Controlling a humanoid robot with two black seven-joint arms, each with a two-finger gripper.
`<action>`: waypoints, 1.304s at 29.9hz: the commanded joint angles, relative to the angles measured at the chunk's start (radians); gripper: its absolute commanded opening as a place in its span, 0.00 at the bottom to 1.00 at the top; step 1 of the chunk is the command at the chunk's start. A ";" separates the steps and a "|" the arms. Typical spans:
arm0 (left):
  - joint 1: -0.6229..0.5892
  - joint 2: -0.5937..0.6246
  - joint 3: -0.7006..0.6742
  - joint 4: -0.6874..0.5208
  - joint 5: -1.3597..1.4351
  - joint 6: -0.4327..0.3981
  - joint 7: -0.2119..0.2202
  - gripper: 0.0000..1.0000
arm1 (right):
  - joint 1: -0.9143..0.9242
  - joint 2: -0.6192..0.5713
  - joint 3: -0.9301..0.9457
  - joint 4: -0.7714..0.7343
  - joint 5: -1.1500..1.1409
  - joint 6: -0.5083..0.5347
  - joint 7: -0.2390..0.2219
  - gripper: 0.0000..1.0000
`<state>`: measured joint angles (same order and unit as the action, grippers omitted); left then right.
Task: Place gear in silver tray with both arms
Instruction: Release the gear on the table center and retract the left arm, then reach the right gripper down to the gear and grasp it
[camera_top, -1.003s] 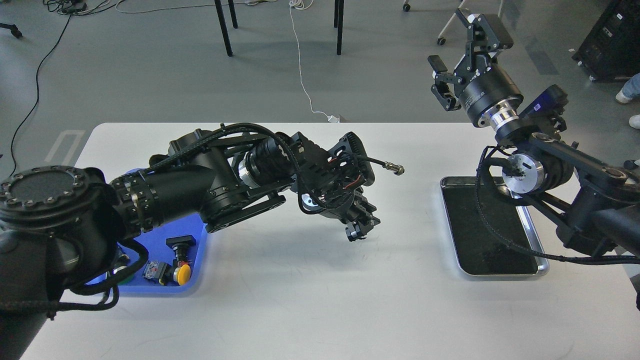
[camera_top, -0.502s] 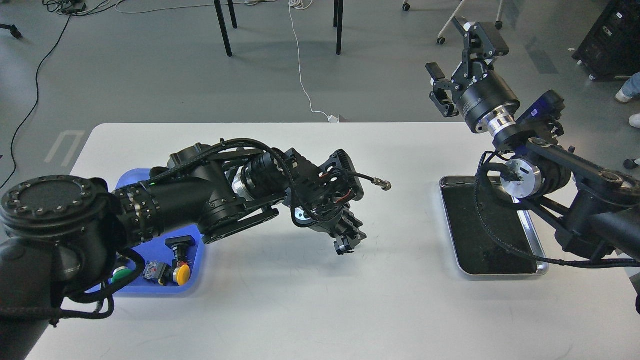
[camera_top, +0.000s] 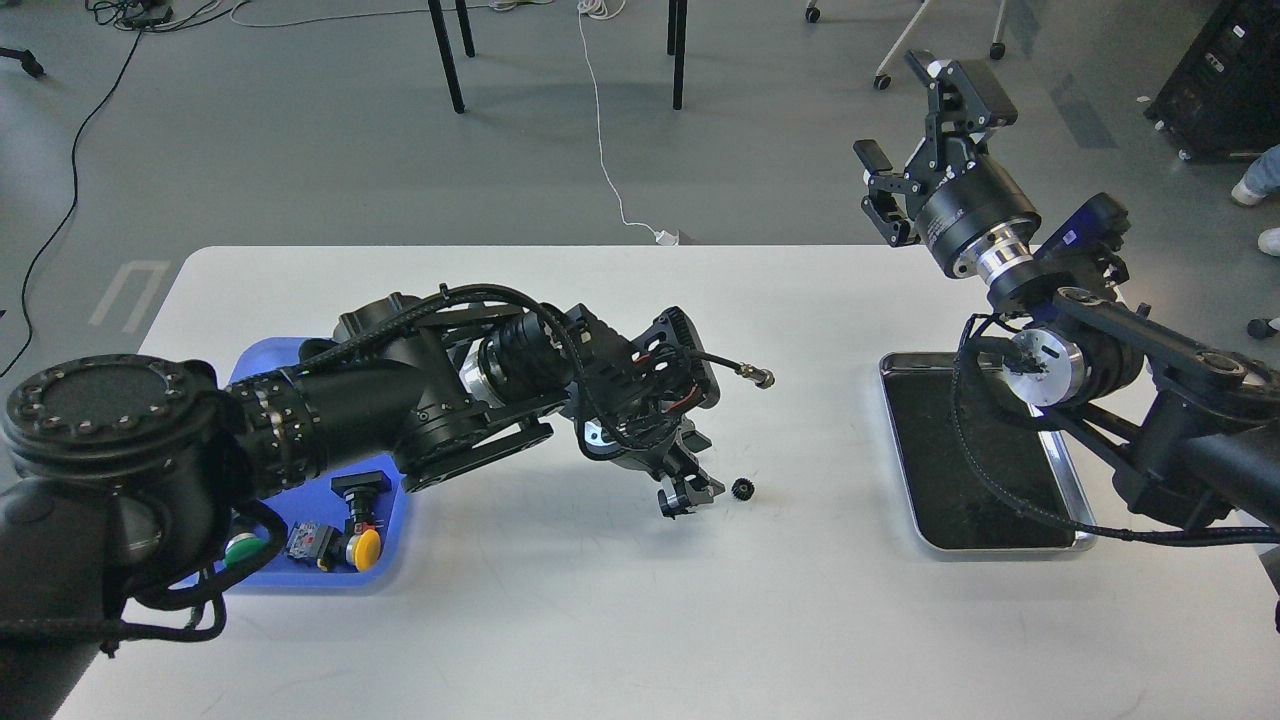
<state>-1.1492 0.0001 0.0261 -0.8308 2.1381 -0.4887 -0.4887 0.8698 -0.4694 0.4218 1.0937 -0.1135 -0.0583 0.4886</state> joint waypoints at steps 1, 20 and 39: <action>-0.001 0.000 0.000 0.001 0.000 0.000 0.000 0.62 | 0.000 -0.003 0.002 0.002 0.000 0.000 0.000 0.97; 0.066 0.329 -0.167 -0.186 -0.869 0.048 0.000 0.97 | 0.001 -0.078 -0.032 0.040 -0.081 0.006 0.000 0.98; 0.750 0.557 -0.883 -0.307 -1.468 0.142 0.000 0.98 | 0.423 -0.197 -0.799 0.101 -1.057 0.091 0.000 0.99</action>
<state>-0.4753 0.5645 -0.7573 -1.1376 0.6808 -0.3457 -0.4887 1.1806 -0.6890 -0.2234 1.1964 -1.0852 0.0301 0.4889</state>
